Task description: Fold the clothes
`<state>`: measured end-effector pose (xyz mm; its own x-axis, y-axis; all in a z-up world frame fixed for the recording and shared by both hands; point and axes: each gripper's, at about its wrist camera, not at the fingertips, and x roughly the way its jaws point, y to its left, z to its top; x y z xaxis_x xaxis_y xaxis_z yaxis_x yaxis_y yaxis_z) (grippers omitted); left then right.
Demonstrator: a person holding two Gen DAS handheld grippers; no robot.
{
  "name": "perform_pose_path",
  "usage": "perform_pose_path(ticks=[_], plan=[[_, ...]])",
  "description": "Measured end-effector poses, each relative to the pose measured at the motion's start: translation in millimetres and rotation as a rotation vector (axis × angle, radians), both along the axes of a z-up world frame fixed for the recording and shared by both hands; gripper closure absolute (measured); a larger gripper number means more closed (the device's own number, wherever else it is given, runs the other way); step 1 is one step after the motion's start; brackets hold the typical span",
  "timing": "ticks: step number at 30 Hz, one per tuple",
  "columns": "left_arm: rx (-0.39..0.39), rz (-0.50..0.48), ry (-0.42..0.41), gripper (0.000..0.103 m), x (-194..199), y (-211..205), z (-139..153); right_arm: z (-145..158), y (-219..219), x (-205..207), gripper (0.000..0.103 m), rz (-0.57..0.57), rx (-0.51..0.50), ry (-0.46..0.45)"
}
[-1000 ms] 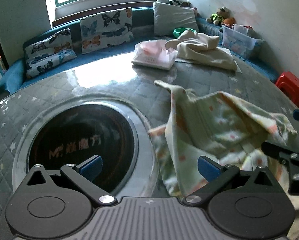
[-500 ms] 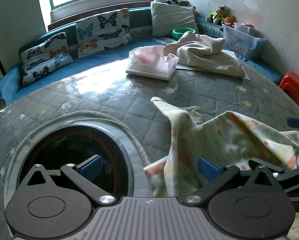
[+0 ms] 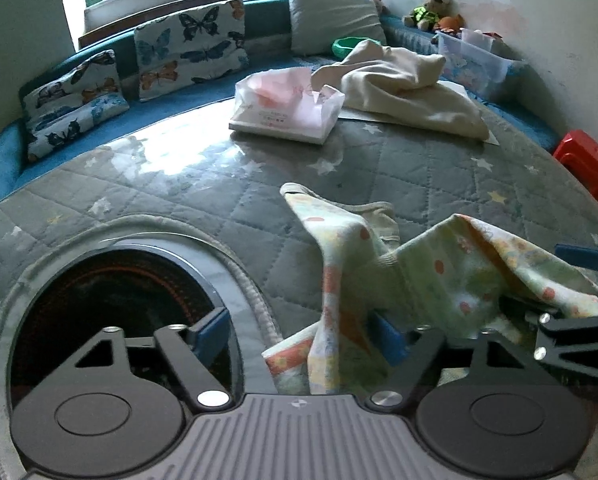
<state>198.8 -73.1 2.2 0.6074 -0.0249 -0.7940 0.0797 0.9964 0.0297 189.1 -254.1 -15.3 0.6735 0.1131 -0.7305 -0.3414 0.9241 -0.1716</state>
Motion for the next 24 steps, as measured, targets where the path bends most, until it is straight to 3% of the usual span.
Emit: perform_pose_path(ticks=[5,7,10,13,15,18,24], plan=[[-0.039,-0.025,0.008,0.054,-1,-1,1,3,-10,-5,0.065,-0.005,0.019,-0.01],[-0.044,-0.028,0.005,0.056,-3,-1,2,6,-15,-8,0.078,-0.008,0.036,-0.015],[-0.038,-0.026,-0.001,0.057,-7,0,4,11,-26,-14,0.09,-0.041,0.05,-0.04],[-0.032,-0.016,0.002,0.063,-8,3,3,15,-36,-20,0.093,-0.071,0.07,-0.054],[-0.031,-0.015,0.002,0.077,-10,4,2,19,-42,-25,0.093,-0.086,0.074,-0.061],[-0.04,-0.012,0.001,0.089,-15,7,3,23,-48,-32,0.094,-0.105,0.074,-0.074],[-0.046,0.011,-0.02,0.094,-28,15,10,32,-63,-46,0.094,-0.16,0.098,-0.096]])
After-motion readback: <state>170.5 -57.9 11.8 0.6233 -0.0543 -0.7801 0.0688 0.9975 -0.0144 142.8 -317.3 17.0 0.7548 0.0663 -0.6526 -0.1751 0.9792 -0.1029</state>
